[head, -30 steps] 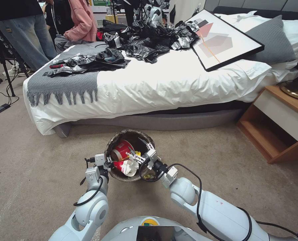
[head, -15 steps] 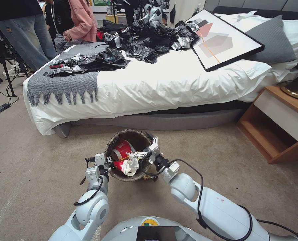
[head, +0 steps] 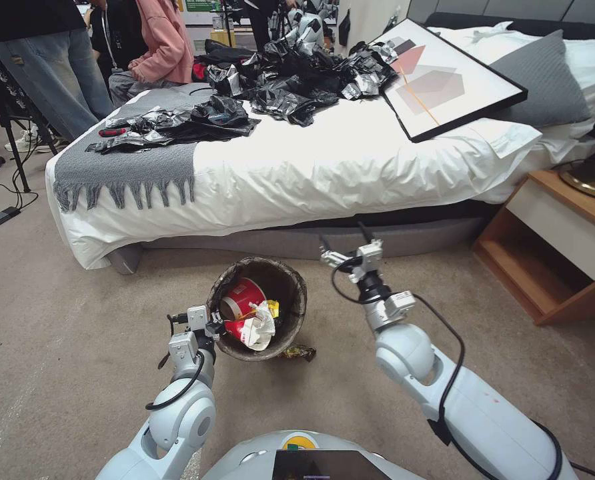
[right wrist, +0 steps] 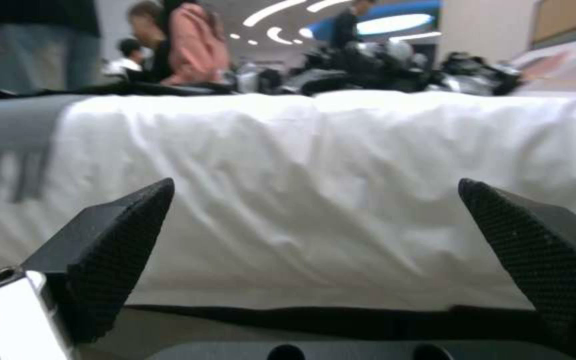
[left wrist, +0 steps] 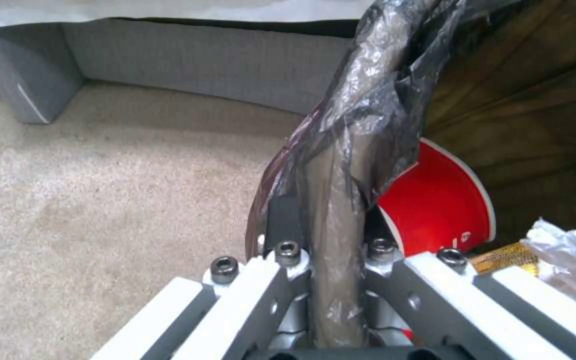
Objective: Pick up the trash bin, then pick up the garbage from the floor and place it into the trash bin.
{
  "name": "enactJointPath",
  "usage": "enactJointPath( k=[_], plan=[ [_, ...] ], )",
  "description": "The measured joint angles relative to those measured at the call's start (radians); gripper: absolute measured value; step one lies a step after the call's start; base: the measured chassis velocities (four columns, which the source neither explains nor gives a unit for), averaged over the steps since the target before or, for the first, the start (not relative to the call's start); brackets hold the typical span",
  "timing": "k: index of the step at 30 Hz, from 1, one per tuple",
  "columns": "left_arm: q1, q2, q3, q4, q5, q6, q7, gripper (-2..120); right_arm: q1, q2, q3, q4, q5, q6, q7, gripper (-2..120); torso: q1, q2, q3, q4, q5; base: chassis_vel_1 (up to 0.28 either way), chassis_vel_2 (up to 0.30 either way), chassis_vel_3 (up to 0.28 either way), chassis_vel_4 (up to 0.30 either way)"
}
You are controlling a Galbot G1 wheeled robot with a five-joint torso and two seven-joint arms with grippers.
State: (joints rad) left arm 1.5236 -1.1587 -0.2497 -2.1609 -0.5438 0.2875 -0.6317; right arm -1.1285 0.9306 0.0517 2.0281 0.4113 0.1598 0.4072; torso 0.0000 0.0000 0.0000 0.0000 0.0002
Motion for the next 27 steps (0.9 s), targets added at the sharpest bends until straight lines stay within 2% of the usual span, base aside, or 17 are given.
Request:
enactJointPath(
  k=[5,9,13,15,27],
  plan=[
    [0.000,-0.001,-0.004,0.000,0.002,-0.002,-0.001,0,-0.131,0.015,0.110,-0.026,-0.092,-0.005,0.033,100,0.000,0.000,0.000,0.0000,-0.0001,0.000,0.000,0.000,0.000],
    [-0.002,0.000,-0.006,0.001,0.002,-0.003,-0.001,0,-0.199,0.037,0.145,-0.054,-0.144,0.005,0.036,100,0.000,0.000,0.000,-0.0003,0.0001,0.000,0.000,0.000,0.000],
    [-0.003,0.001,-0.007,0.002,0.001,-0.003,-0.001,0,-0.236,0.057,0.162,-0.071,-0.170,0.015,0.037,100,0.000,0.000,0.000,-0.0002,-0.0002,0.000,0.000,0.000,0.000],
    [-0.006,0.002,-0.008,0.006,-0.002,-0.003,-0.001,0,-0.285,0.095,0.180,-0.091,-0.206,0.029,0.037,100,0.000,0.000,0.000,0.0000,-0.0002,0.000,0.000,0.000,0.000],
    [-0.010,0.003,-0.008,0.008,-0.022,-0.005,-0.007,0,-0.301,0.135,0.167,-0.105,-0.238,0.038,0.038,100,0.000,0.000,0.000,-0.0001,-0.0003,0.000,0.000,0.000,0.000]
  ],
)
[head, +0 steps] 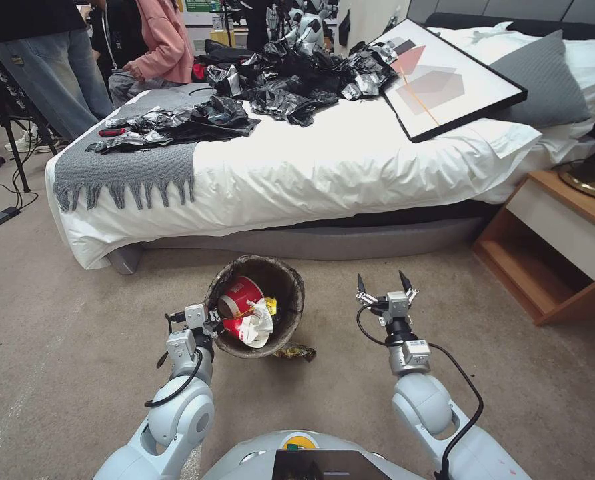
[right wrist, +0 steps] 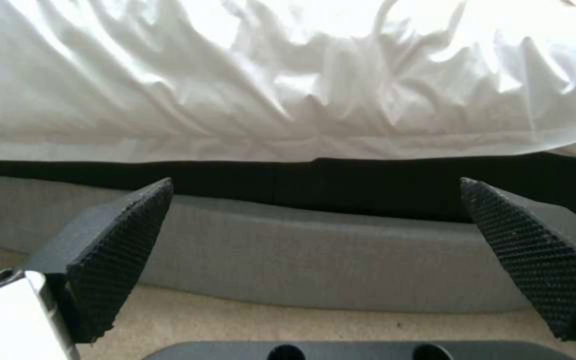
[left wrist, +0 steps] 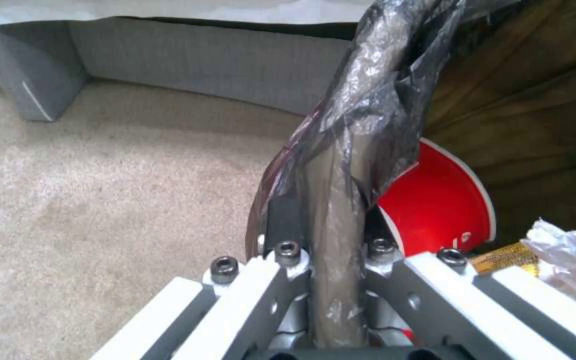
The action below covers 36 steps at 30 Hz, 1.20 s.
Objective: Pick up the trash bin, then pick up the garbage from the floor and place it into the trash bin.
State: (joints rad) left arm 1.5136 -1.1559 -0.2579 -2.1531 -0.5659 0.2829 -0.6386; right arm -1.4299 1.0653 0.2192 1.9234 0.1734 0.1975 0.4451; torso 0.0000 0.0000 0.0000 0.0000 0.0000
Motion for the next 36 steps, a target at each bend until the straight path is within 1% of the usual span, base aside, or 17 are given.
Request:
enactJointPath(
  k=[12,31,36],
  plan=[
    [0.000,-0.002,-0.001,-0.001,-0.003,-0.001,-0.002,0,0.013,-0.001,-0.015,-0.004,0.000,-0.001,0.000,100,0.000,0.000,0.000,-0.0001,0.0000,0.019,0.015,0.014,0.014],
    [0.004,-0.006,-0.004,-0.003,0.002,-0.001,-0.002,0,0.040,-0.007,-0.038,-0.015,0.004,-0.007,0.005,100,0.000,0.000,0.000,0.0002,0.0001,0.085,0.082,0.089,0.092],
    [0.007,-0.008,-0.004,-0.003,0.018,-0.001,-0.002,0,0.043,-0.002,-0.043,-0.019,0.001,-0.008,0.005,100,0.000,0.000,0.000,0.0003,0.0000,0.036,0.032,0.042,0.033]
  ],
)
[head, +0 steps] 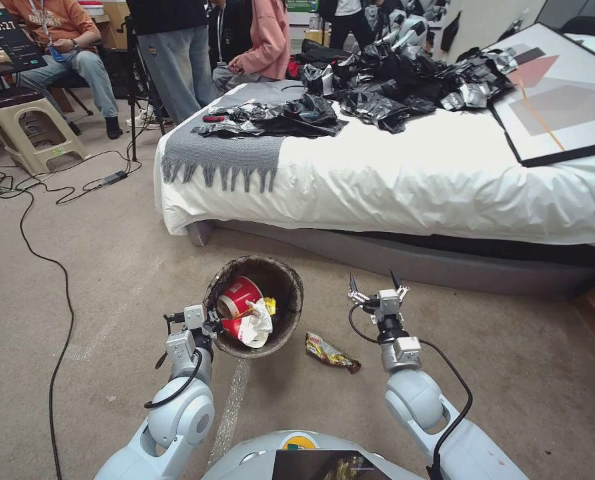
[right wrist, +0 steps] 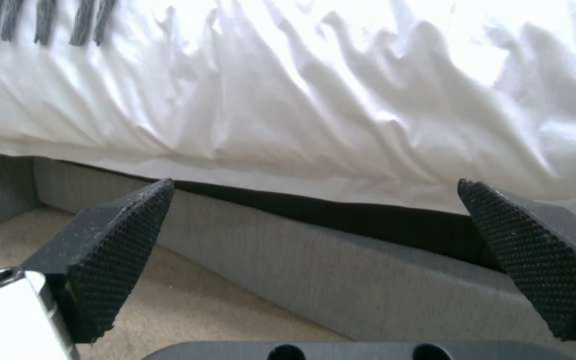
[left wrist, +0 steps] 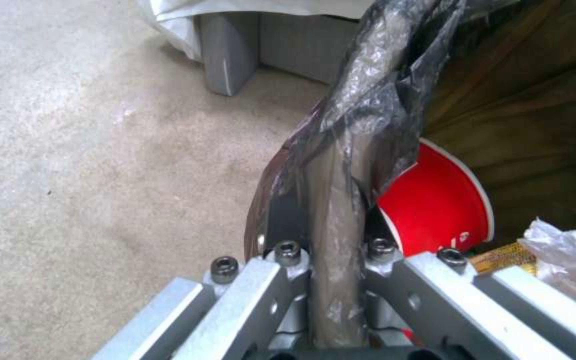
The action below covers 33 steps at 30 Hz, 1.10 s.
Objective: Pick up the trash bin, then pick up the garbage from the floor and place it into the trash bin.
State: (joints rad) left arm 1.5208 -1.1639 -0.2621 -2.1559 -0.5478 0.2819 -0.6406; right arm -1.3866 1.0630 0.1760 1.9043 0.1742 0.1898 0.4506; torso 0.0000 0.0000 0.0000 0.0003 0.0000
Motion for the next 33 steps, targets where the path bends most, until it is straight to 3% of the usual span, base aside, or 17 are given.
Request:
enactJointPath(
  k=[19,33],
  plan=[
    [0.000,-0.003,0.001,0.000,0.004,0.000,0.001,0,0.003,-0.017,0.002,-0.005,0.010,-0.005,0.001,100,0.000,0.000,0.000,-0.0003,0.0001,0.000,0.000,0.000,0.000],
    [0.005,-0.001,0.000,-0.003,0.004,-0.001,0.002,0,0.150,-0.239,-0.135,-0.070,0.304,-0.043,-0.178,100,0.000,0.000,0.000,-0.0003,0.0002,0.000,0.000,0.000,0.000]
  ],
)
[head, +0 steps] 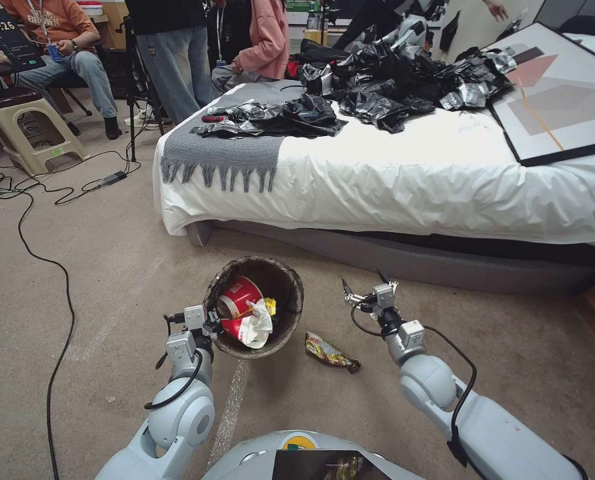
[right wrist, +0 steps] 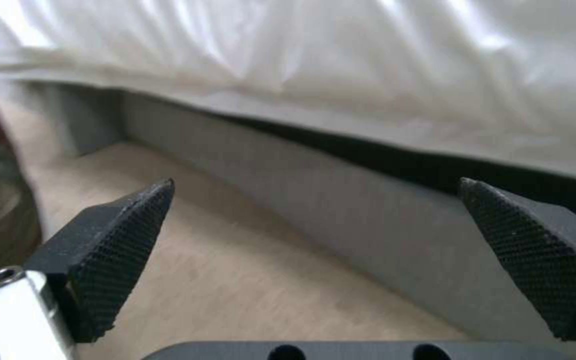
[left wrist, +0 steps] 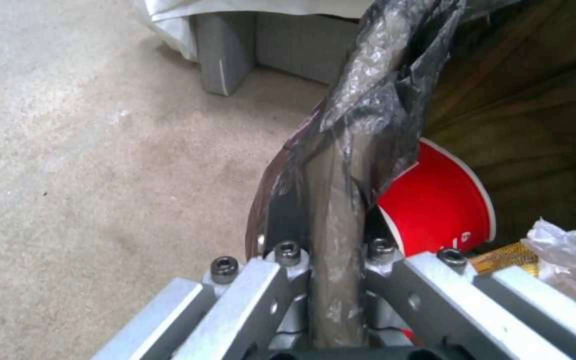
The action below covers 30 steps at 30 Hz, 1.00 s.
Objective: Pick up the trash bin, then pick up the garbage from the floor and place it into the trash bin.
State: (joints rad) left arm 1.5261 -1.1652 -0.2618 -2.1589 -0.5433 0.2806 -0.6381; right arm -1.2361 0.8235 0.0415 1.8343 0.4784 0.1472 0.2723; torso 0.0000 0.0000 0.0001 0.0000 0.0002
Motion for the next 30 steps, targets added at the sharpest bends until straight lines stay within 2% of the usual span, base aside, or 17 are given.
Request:
enactJointPath(
  k=[7,10,12,15,20,30],
  plan=[
    [0.004,0.000,-0.003,-0.001,0.002,-0.001,0.001,0,0.070,-0.058,-0.061,-0.052,0.094,-0.007,-0.138,100,0.000,0.000,0.000,-0.0001,-0.0001,0.000,0.000,0.000,0.000],
    [0.005,-0.004,-0.001,-0.001,0.006,-0.001,0.002,0,0.125,-0.058,-0.114,-0.118,0.110,0.000,-0.199,100,0.000,0.000,0.000,0.0000,0.0000,0.000,0.000,0.000,0.000],
    [0.005,-0.005,-0.001,0.002,0.008,-0.001,0.003,0,0.194,-0.034,-0.212,-0.240,0.129,0.033,-0.282,100,0.000,0.000,0.000,0.0000,-0.0001,0.000,0.000,0.000,0.000],
    [0.005,-0.005,-0.001,0.002,0.008,-0.001,0.003,0,0.207,-0.026,-0.232,-0.267,0.129,0.042,-0.296,100,0.000,0.000,0.000,-0.0001,-0.0001,0.000,0.000,0.000,0.000],
    [0.004,-0.002,-0.006,0.006,0.007,-0.001,0.003,0,0.252,0.014,-0.321,-0.385,0.105,0.084,-0.353,100,0.000,0.000,0.000,0.0000,-0.0002,0.000,0.000,0.000,0.000],
    [-0.005,0.000,-0.007,0.013,0.003,-0.002,0.004,0,0.273,0.044,-0.390,-0.469,0.083,0.101,-0.369,100,0.000,0.000,0.000,0.0000,-0.0002,0.000,0.000,0.000,0.000]
  ],
)
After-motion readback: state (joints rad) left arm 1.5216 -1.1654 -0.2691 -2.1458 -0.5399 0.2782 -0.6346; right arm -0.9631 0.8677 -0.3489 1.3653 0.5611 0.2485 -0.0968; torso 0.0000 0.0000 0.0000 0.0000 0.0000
